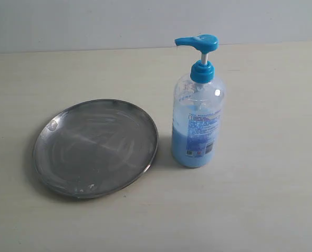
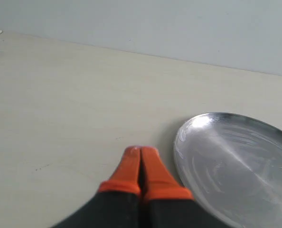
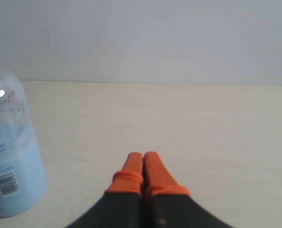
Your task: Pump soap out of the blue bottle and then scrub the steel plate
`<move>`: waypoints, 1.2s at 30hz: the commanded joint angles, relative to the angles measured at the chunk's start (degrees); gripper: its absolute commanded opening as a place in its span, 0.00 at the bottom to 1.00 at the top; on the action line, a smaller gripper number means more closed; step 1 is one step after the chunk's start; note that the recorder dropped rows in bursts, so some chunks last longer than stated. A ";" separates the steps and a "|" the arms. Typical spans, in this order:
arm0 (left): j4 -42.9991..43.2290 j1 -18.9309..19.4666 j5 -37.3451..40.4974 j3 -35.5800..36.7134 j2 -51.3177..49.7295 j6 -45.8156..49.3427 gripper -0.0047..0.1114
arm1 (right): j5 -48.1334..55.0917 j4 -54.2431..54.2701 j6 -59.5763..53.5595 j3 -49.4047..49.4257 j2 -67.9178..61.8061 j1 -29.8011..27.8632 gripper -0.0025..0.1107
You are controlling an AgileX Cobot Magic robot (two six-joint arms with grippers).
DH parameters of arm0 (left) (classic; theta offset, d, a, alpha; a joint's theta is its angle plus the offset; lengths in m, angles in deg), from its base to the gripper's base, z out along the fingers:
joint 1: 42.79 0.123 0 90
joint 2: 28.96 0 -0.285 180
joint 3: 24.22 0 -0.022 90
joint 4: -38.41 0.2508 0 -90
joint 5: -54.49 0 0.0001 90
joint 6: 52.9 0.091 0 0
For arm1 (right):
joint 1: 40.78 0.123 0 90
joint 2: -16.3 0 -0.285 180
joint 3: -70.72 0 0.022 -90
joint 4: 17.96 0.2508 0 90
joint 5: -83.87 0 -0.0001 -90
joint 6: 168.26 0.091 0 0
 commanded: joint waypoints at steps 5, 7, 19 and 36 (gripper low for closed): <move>0.13 0.11 -0.32 0.20 0.36 0.07 0.04 | -0.42 -0.17 -0.22 0.27 0.37 -0.32 0.02; 0.13 0.11 -0.32 0.20 0.36 0.07 0.04 | -0.42 -0.17 -0.22 0.27 0.37 -0.32 0.02; 0.13 0.11 -0.32 0.20 0.36 0.07 0.04 | -0.42 -0.17 -0.22 0.27 0.37 -0.21 0.02; 0.13 0.11 -0.32 0.20 0.36 0.07 0.04 | -0.42 -0.17 -0.22 0.27 -1.85 -0.21 0.02</move>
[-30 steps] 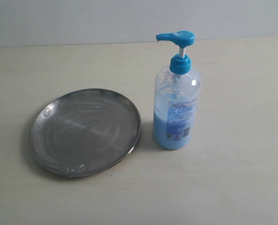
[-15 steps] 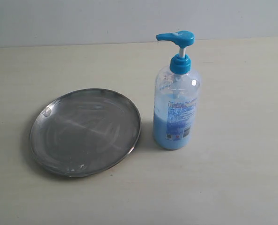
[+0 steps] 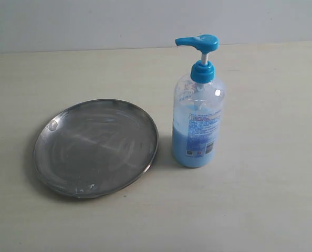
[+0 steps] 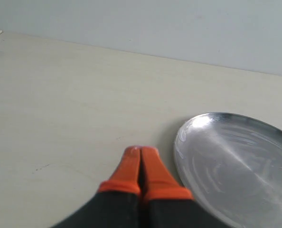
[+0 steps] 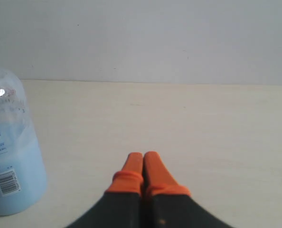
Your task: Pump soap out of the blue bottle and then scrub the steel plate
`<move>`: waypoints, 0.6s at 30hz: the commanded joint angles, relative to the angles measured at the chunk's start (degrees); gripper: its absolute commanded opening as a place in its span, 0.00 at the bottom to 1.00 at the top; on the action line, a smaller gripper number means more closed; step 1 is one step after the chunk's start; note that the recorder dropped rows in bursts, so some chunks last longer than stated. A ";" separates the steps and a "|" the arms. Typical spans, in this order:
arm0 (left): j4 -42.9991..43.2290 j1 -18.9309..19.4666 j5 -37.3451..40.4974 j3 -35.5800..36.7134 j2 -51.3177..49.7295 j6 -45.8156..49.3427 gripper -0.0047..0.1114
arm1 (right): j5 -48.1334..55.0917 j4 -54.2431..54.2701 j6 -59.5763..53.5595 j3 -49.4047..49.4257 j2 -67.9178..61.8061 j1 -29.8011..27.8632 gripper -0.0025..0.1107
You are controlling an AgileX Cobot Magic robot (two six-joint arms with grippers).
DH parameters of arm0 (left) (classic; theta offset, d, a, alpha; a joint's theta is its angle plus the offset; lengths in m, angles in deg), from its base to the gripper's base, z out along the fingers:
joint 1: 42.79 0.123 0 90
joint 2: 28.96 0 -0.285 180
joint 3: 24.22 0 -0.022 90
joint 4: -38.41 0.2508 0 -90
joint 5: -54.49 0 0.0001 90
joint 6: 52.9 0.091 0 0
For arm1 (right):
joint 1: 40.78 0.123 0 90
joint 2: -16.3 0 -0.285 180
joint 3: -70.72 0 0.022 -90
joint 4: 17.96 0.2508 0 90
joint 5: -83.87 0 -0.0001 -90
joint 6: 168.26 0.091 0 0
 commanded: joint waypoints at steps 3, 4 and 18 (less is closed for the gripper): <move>0.13 0.11 -0.32 0.20 0.36 0.07 0.04 | -0.42 -0.17 -0.22 0.27 -3.29 -0.21 0.02; 0.13 0.11 -0.32 0.20 0.36 0.07 0.04 | -0.42 -0.17 -0.22 0.27 -3.67 -0.21 0.02; 0.13 0.11 -0.32 0.20 0.36 0.07 0.04 | -0.32 -0.17 -0.22 -5.42 -9.90 -0.21 0.02</move>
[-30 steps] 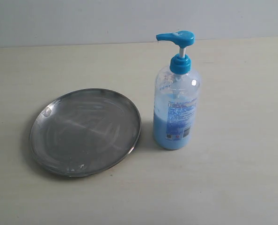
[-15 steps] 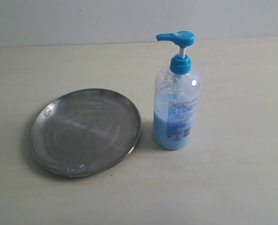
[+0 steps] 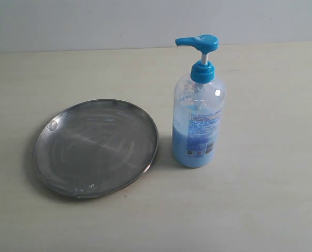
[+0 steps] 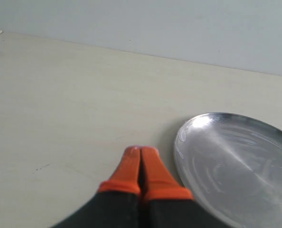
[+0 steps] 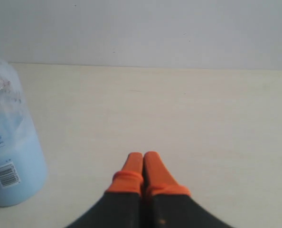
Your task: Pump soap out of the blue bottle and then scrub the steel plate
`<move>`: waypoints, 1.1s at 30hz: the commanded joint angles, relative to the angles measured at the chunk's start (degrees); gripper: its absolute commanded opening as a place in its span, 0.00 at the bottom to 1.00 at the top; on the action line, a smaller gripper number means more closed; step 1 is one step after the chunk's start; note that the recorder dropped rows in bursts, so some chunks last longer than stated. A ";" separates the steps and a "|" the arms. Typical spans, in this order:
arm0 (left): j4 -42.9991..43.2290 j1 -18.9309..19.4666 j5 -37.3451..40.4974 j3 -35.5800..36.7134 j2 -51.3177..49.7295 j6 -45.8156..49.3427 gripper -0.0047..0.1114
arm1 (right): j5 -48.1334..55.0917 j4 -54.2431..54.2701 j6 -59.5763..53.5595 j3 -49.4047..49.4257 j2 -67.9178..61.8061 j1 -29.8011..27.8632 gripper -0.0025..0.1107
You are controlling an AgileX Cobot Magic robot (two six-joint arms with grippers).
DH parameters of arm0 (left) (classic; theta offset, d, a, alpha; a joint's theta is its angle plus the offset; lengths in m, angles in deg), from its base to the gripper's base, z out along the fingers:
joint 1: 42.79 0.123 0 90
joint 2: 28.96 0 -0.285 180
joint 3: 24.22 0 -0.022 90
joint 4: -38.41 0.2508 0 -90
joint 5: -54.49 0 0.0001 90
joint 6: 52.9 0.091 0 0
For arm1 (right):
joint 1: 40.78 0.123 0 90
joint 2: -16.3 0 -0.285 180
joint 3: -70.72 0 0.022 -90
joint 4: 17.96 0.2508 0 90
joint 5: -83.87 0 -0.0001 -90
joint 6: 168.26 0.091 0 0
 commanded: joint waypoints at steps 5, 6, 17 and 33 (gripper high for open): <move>0.13 0.11 -0.32 0.20 0.36 0.07 0.04 | -0.62 -0.17 -0.22 -4.71 -5.22 -0.21 0.02; 0.13 0.11 -0.32 0.20 0.36 0.07 0.04 | -0.62 -0.17 -0.22 -5.30 -5.79 -0.21 0.02; 0.13 0.11 -0.32 0.20 0.36 0.07 0.04 | -0.87 -0.17 -0.22 -12.66 -17.31 -0.21 0.02; 0.13 0.11 -0.32 0.20 0.36 0.07 0.04 | -1.39 -0.17 -0.22 -24.10 -32.84 -0.21 0.02</move>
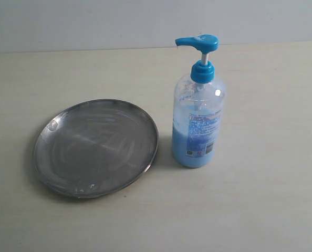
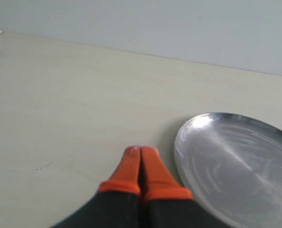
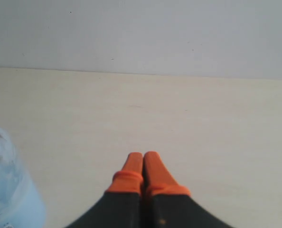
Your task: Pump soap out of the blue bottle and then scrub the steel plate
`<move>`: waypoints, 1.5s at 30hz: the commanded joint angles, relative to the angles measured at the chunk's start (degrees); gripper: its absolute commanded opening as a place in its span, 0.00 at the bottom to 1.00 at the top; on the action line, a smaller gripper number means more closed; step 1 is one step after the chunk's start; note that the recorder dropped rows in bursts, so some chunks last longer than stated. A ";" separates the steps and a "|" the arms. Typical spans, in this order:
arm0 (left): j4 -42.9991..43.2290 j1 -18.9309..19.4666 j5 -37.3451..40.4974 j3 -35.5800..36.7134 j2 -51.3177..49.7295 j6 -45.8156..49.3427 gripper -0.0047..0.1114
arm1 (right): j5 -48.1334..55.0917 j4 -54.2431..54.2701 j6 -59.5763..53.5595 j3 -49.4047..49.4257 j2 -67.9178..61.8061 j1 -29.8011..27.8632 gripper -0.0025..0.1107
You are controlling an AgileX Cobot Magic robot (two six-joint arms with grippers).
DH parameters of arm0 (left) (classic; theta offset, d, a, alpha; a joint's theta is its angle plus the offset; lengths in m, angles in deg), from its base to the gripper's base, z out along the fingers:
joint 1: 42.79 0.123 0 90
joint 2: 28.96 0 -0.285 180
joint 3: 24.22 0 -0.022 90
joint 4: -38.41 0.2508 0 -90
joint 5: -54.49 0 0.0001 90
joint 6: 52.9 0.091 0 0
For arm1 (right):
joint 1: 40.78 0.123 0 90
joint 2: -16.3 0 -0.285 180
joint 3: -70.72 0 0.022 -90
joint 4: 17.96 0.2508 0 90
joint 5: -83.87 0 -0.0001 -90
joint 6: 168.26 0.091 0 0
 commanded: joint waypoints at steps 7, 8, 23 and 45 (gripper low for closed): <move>0.13 0.11 -0.32 0.20 0.36 0.07 0.04 | -0.65 -0.17 -0.22 -1.10 -2.34 -0.21 0.02; 0.13 0.11 -0.32 0.20 0.36 0.07 0.04 | -0.65 -0.17 -0.22 -1.10 -2.34 -0.21 0.02; 0.13 0.11 -0.32 0.20 0.36 0.07 0.04 | -0.86 6.92 -0.22 -1.10 -2.34 -0.21 0.02; 0.13 0.11 -0.32 0.20 0.36 0.07 0.04 | -4.48 10.31 -0.22 -1.32 -6.28 -0.21 0.02</move>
